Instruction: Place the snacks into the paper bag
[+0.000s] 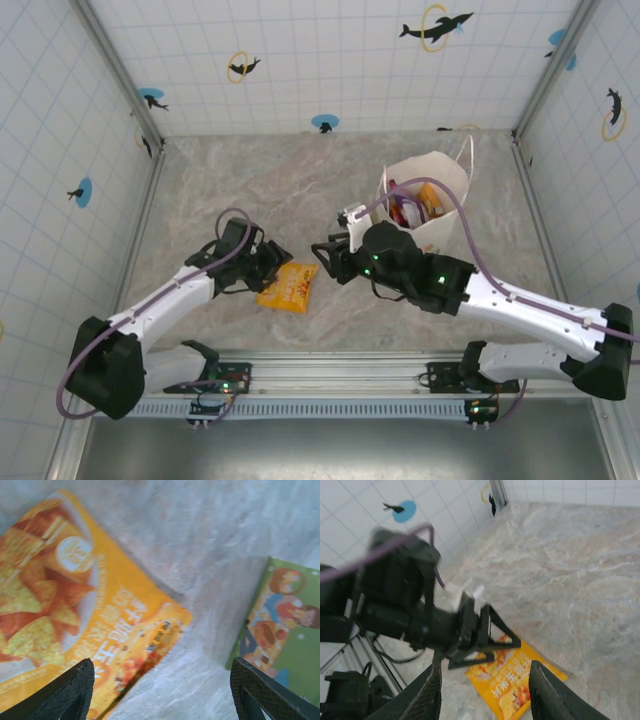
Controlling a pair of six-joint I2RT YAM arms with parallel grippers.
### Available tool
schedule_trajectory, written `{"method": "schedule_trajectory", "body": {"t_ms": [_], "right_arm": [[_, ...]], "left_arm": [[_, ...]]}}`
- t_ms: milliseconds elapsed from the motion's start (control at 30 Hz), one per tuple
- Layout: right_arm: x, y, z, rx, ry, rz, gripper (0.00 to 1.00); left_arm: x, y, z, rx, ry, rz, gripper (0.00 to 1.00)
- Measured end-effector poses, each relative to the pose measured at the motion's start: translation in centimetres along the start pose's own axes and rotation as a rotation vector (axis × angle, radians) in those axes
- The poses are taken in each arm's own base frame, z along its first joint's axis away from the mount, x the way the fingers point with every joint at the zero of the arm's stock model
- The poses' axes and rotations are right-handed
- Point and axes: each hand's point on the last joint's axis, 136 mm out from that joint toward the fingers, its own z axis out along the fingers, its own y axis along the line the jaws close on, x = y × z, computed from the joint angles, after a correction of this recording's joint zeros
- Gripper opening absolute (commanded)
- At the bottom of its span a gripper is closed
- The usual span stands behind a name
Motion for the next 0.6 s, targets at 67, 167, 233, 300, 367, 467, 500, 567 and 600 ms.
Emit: {"method": "schedule_trajectory", "body": {"t_ms": [67, 167, 233, 300, 367, 467, 500, 567, 600], "right_arm": [[0.7, 0.0, 0.7, 0.018, 0.031, 0.004, 0.48], [1.5, 0.1, 1.8, 0.036, 0.071, 0.018, 0.48], [2.1, 0.3, 2.6, 0.046, 0.101, 0.03, 0.48], [2.7, 0.5, 3.4, 0.052, 0.131, 0.041, 0.48], [3.7, 0.5, 4.5, 0.059, 0.166, 0.053, 0.48], [5.8, 0.2, 5.9, 0.077, 0.233, 0.062, 0.48], [6.5, 0.0, 6.3, 0.083, 0.256, 0.062, 0.48], [8.1, -0.3, 7.2, 0.095, 0.307, 0.068, 0.48], [8.8, -0.5, 7.5, 0.102, 0.329, 0.072, 0.48]], "left_arm": [[-0.3, -0.3, -0.9, 0.008, -0.017, 0.032, 0.7], [-1.6, 1.1, -2.1, -0.025, -0.055, 0.037, 0.7], [-2.8, 2.3, -2.8, -0.048, -0.086, 0.023, 0.69], [-3.7, 3.8, -3.3, -0.07, -0.11, 0.011, 0.67], [-4.1, 5.7, -3.3, -0.092, -0.109, -0.01, 0.66], [-3.6, 7.9, -2.6, -0.127, -0.072, -0.028, 0.66], [-3.4, 8.2, -2.4, -0.132, -0.058, -0.027, 0.66], [-2.9, 8.5, -1.9, -0.135, -0.02, -0.016, 0.66], [-2.7, 8.6, -1.6, -0.135, -0.001, -0.013, 0.66]]}}
